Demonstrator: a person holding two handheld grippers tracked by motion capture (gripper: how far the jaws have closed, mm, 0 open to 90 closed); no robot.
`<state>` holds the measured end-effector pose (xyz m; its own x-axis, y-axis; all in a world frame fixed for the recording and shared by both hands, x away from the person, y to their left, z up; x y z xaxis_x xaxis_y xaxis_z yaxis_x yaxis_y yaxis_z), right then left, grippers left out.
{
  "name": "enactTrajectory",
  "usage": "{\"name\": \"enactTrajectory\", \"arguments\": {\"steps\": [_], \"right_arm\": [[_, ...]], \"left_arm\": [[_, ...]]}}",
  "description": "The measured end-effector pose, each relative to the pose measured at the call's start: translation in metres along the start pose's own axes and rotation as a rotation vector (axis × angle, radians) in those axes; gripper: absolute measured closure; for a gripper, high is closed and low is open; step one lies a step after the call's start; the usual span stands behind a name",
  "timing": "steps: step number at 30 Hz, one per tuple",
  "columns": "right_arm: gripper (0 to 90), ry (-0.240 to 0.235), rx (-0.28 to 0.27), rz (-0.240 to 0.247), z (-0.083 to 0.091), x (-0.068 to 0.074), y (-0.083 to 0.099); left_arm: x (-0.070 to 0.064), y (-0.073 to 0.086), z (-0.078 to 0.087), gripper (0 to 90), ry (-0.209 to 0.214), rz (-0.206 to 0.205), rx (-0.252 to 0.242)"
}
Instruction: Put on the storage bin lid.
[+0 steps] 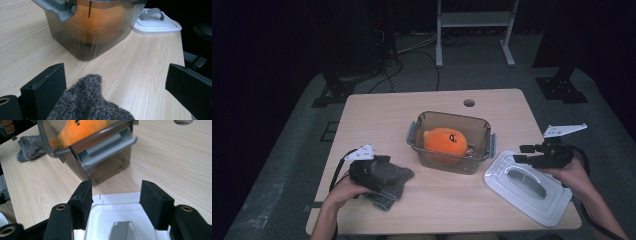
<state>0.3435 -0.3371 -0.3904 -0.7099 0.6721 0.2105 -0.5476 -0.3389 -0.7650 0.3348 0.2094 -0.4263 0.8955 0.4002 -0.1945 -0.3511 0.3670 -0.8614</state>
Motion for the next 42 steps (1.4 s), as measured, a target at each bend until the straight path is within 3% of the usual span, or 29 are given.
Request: {"name": "enactTrajectory", "arguments": {"steps": [13,30,42], "right_arm": [[39.4,0.008,0.029,-0.014,-0.007,-0.002,0.027],[38.6,0.034,0.032,-0.025,-0.003,-0.005,0.059],[40.5,0.049,0.038,0.006,-0.010,-0.001,0.080]], "left_arm": [[0.000,0.000,0.002,2.4,-0.004,0.001,-0.005],[0.000,0.000,0.003,2.4,-0.007,0.007,-0.011],[0.000,0.000,0.003,2.4,-0.007,0.007,-0.010]]}}
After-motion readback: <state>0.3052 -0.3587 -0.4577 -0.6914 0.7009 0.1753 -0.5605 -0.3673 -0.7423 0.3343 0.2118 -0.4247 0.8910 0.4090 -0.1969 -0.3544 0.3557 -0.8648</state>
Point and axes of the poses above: each handheld gripper's, and its own axes: z roughly backward along the jaws, y roughly out of its underside, x roughly to its left, the point moved 1 cm from there along -z, roughly forward along the jaws, and after that the axes turned 1 degree about y, right-handed, at the moved point
